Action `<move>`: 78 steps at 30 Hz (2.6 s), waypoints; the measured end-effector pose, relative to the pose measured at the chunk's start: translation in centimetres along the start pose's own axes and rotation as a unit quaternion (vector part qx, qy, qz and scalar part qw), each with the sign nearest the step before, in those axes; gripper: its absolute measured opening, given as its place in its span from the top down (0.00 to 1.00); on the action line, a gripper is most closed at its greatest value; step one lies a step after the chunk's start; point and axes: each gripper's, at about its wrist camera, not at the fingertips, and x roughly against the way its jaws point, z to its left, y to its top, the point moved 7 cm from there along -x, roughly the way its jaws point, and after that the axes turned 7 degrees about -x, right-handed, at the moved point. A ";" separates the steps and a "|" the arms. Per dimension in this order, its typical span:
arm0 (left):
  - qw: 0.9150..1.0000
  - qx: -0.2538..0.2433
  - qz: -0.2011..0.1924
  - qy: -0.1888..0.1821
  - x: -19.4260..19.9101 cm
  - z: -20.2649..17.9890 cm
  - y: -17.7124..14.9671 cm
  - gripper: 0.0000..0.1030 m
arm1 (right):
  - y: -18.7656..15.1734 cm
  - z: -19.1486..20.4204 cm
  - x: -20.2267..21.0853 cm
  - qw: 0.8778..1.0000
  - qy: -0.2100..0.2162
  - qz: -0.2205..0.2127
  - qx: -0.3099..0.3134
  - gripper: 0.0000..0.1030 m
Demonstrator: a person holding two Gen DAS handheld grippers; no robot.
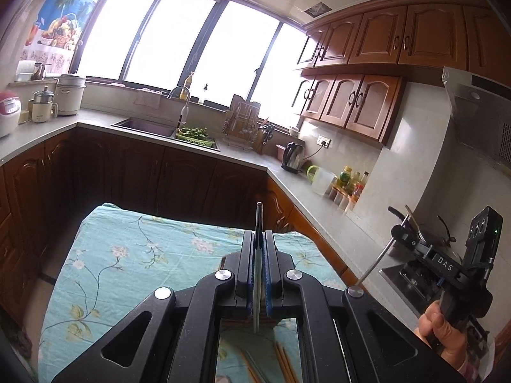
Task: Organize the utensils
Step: 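Lift both held metal rods and carry them over the wooden holder, then lower the rods into the holder and open both tools, then grasp a silver fork with the left tool while the right tool grasps the silver spoon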
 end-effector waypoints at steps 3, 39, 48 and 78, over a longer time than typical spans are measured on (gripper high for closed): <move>1.000 0.002 -0.017 0.006 -1.4 0.6 0.9 0.98 | 1.5 0.2 -1.6 1.000 0.003 -0.018 -0.007 0.96; 0.997 0.050 0.049 0.026 -19.9 4.9 -3.7 0.96 | -6.4 -6.3 -13.7 0.996 -0.038 0.043 -0.066 0.94; 0.996 0.045 0.061 0.040 -19.7 4.7 -3.7 0.73 | -6.7 -6.4 -13.8 0.995 -0.032 0.056 -0.076 0.89; 0.994 0.058 0.074 0.061 -0.3 1.3 -9.5 0.11 | -9.1 -4.0 3.7 0.998 0.004 0.026 -0.060 0.01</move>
